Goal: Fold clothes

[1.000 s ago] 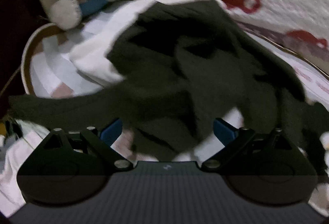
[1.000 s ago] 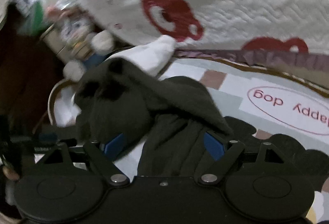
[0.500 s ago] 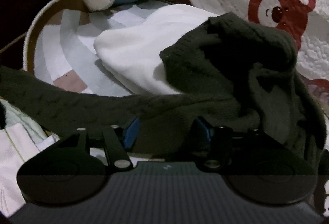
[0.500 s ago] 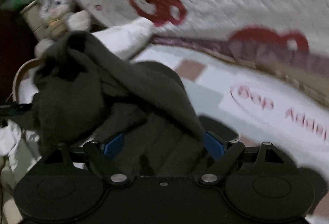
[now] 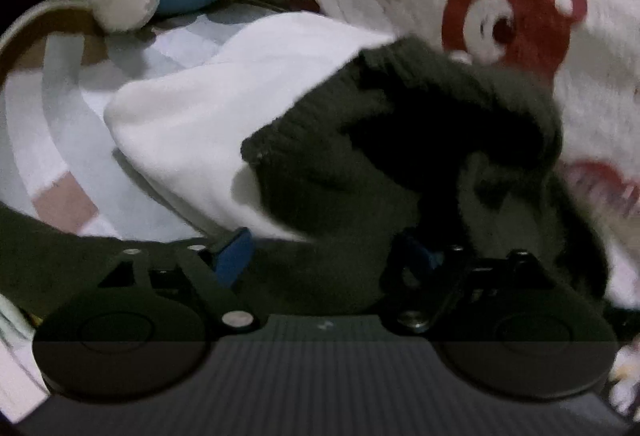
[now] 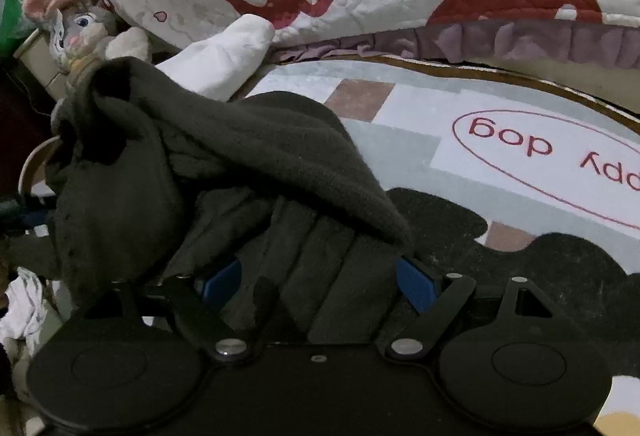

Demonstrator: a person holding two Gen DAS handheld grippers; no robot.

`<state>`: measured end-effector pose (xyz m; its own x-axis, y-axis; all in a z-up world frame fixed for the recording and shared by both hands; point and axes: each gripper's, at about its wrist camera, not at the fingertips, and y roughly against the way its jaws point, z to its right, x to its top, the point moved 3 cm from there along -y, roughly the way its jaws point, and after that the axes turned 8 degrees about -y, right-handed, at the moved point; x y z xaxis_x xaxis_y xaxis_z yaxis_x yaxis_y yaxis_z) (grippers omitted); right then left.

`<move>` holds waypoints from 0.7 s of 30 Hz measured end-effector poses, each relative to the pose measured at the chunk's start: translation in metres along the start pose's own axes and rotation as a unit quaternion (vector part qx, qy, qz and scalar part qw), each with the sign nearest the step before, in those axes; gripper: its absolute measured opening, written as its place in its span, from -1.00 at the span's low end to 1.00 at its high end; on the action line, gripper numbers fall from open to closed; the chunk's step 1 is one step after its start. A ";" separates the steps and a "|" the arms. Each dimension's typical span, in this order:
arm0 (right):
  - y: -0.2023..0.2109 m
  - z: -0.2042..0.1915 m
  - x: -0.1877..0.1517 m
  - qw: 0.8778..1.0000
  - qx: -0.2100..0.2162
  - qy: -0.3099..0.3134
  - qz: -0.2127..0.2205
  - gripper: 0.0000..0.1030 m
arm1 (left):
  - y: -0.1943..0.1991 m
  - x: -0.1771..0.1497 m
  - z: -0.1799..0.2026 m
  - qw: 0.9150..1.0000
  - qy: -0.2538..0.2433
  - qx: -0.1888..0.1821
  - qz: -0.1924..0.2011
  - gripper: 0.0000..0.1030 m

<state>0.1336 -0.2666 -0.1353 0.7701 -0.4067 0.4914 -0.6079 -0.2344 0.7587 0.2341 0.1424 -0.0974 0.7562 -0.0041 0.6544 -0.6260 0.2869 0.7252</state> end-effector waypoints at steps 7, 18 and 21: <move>-0.017 0.007 -0.002 0.998 -0.021 -0.049 0.013 0.71 | -0.014 -0.030 -0.008 0.996 0.045 -0.061 -0.040 0.04; -0.038 0.009 -0.006 0.998 -0.035 -0.031 0.046 0.93 | 0.017 -0.041 0.032 0.995 -0.090 -0.027 0.029 -0.68; -0.043 0.009 -0.007 0.998 -0.036 -0.012 0.056 0.91 | 0.013 -0.038 0.022 0.996 -0.075 -0.024 0.033 -0.26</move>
<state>0.1527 -0.2614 -0.1749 0.6933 -0.4476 0.5648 -0.6733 -0.1228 0.7291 0.1934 0.1252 -0.1084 0.6747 -0.1262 0.7273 -0.6602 0.3374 0.6710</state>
